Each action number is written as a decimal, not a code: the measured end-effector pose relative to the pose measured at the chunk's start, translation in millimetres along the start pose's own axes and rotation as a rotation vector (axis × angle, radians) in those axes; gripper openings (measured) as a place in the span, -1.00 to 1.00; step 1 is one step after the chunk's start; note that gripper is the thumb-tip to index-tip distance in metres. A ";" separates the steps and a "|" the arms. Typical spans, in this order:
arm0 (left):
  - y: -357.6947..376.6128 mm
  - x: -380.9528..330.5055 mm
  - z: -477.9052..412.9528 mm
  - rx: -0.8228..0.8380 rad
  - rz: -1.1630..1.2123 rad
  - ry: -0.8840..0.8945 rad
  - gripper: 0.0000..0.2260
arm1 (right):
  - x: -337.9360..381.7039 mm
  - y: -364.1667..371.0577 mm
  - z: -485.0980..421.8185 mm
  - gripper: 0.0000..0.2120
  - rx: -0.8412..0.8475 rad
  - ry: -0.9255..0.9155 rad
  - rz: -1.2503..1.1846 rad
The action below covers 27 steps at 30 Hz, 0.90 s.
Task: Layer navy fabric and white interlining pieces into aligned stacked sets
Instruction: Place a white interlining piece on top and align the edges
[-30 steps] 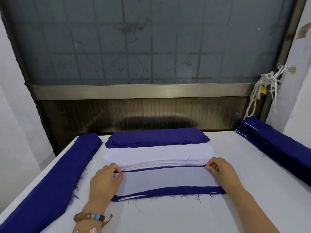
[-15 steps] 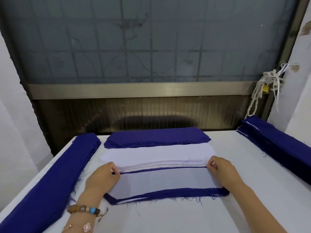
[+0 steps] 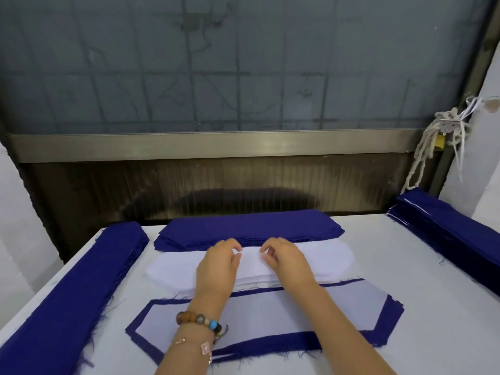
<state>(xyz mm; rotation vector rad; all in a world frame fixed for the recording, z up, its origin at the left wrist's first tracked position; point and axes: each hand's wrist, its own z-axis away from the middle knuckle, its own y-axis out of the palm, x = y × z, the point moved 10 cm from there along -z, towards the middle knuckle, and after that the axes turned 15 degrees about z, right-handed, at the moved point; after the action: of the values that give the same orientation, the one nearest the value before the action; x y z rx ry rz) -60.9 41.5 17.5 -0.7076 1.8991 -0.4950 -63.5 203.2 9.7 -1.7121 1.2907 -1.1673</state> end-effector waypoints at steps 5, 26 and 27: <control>14.4 10.5 3.8 -0.014 -0.071 0.025 -0.85 | -4.4 17.6 -6.7 -0.75 0.012 0.066 0.069; 16.0 -2.3 1.8 0.010 -0.166 0.089 -0.87 | 12.1 13.9 -2.3 -0.88 -0.116 -0.085 0.216; 15.1 -3.1 1.9 0.003 -0.175 0.098 -0.83 | 12.2 12.1 -1.4 -0.82 -0.121 -0.083 0.193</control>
<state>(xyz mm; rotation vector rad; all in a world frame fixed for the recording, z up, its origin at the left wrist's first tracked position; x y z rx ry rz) -62.0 54.8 9.5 -0.8664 1.9359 -0.6530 -67.7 188.2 2.4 -1.6601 1.4640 -0.9149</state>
